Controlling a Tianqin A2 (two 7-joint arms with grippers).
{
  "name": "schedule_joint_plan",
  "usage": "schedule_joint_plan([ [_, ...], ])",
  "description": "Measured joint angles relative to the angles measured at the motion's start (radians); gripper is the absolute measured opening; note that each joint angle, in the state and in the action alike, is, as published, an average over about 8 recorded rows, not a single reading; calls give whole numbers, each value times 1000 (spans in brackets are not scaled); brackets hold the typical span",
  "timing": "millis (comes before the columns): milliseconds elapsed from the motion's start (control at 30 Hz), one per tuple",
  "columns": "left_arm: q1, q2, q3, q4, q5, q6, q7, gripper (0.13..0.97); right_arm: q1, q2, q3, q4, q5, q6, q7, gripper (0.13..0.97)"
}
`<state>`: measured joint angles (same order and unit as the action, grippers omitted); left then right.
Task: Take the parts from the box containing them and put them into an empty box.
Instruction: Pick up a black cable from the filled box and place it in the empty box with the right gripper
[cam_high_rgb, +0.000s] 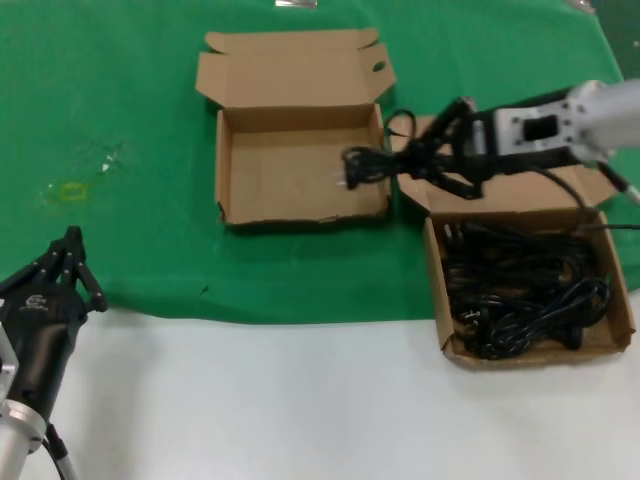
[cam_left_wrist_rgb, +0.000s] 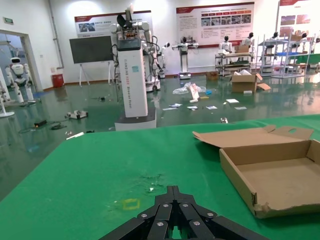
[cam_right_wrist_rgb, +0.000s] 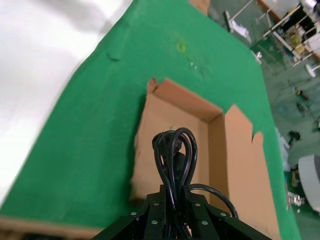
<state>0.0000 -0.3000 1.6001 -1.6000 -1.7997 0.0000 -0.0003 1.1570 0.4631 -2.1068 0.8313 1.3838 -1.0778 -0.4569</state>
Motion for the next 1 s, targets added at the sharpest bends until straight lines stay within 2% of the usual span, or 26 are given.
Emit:
schedule_joint_plan([
  [200,0,0,0,0,0,0,0,144,51,-137,-6,-179,9,73,-115,202],
  [633,0,0,0,0,0,0,0,144,202,-404,45,-667,82,235,-461,201],
  [767,0,0,0,0,0,0,0,144,208,-442,3,-718,148,290,-506,201],
  [1000,0,0,0,0,0,0,0,144,187,-460,-173,-713,328,374,-519,201],
])
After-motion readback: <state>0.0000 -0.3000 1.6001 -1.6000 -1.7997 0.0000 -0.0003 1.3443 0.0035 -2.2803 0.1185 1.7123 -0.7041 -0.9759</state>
